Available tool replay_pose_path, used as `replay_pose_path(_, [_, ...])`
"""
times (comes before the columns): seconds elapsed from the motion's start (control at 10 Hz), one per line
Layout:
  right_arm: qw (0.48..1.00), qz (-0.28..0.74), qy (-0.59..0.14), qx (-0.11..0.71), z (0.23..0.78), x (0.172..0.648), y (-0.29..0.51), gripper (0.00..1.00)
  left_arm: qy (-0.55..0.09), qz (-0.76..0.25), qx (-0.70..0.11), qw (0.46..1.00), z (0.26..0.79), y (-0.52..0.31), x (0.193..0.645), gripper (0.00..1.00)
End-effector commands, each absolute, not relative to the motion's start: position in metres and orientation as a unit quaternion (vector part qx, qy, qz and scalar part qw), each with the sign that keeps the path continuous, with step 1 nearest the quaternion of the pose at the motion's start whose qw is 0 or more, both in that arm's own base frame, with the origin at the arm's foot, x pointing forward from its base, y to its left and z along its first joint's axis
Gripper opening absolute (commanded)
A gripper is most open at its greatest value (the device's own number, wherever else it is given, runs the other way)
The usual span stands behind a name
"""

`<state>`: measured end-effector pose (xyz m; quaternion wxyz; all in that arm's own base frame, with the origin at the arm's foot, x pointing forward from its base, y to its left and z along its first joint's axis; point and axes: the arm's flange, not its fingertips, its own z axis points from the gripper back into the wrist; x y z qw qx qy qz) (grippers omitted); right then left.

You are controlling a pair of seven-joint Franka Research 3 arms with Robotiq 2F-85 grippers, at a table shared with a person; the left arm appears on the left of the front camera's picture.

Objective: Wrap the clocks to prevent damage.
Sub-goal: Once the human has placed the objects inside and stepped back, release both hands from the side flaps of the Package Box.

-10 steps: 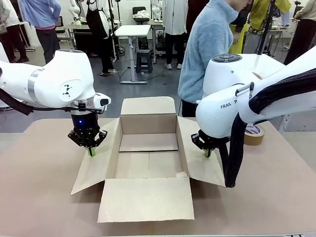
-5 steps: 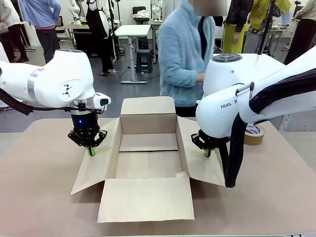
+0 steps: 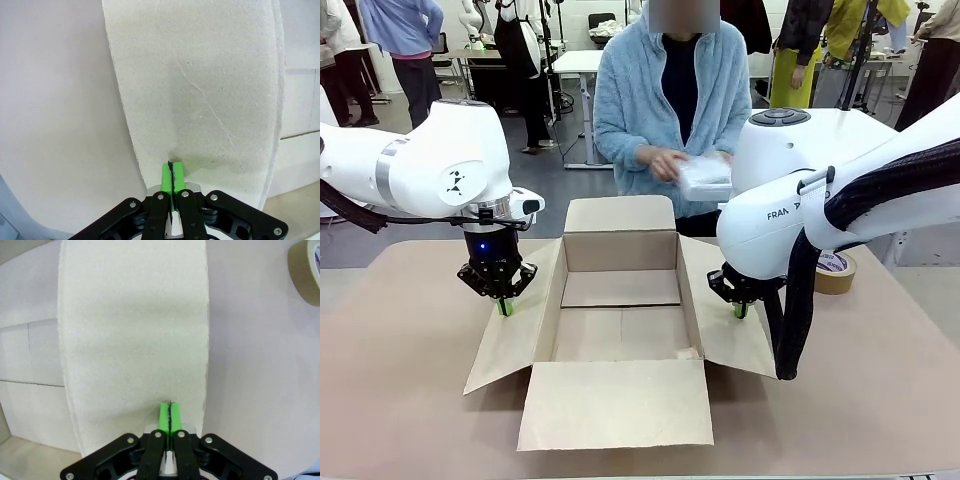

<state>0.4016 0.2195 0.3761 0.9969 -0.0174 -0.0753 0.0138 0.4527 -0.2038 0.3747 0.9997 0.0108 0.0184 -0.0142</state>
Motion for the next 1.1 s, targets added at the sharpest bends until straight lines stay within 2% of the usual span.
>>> replay_pose_path(0.0, [0.997,0.014,-0.073,-0.020,0.3753,0.4007,0.2197,0.01,0.021,-0.015,0.015,1.000,0.3738,-0.2031,0.4520,0.00])
replay_pose_path(1.0, [0.997,0.014,-0.073,-0.020,0.3753,0.4007,0.2197,0.01,0.021,-0.015,0.015,1.000,0.3738,-0.2031,0.4520,0.00])
